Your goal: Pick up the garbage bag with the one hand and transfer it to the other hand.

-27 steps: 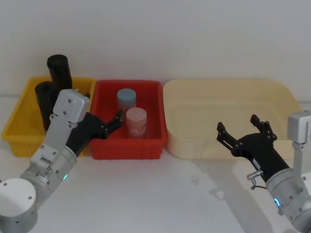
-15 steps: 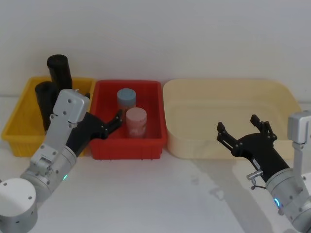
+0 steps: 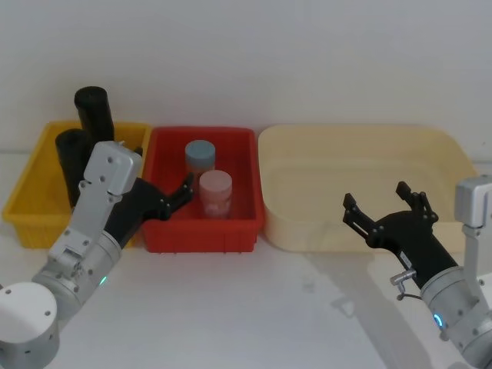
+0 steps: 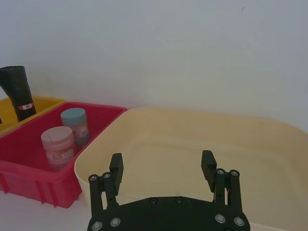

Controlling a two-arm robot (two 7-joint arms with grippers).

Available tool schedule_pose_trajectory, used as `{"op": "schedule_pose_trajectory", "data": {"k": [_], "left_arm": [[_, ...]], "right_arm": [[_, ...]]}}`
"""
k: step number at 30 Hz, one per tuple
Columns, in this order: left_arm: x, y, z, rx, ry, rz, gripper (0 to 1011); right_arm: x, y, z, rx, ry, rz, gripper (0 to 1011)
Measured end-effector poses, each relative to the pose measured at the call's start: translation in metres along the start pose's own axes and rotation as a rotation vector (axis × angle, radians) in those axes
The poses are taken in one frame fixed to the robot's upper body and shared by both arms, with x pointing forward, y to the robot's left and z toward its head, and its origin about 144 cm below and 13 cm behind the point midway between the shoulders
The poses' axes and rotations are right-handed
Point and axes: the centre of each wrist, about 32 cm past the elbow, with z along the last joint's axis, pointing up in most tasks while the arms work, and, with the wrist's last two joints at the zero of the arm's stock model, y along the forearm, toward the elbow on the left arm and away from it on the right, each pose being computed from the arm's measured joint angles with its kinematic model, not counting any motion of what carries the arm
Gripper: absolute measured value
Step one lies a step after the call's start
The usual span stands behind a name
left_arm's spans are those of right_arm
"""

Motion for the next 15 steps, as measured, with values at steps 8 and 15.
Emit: {"op": "schedule_pose_trajectory", "data": {"k": [8,15], "left_arm": [[0.0000,0.0000,0.0000,0.000,0.000,0.000,1001],[0.0000,0.0000,0.0000,0.000,0.000,0.000,1001]], "right_arm": [[0.0000,0.0000,0.0000,0.000,0.000,0.000,1001],[0.0000,0.0000,0.0000,0.000,0.000,0.000,1001]]}}
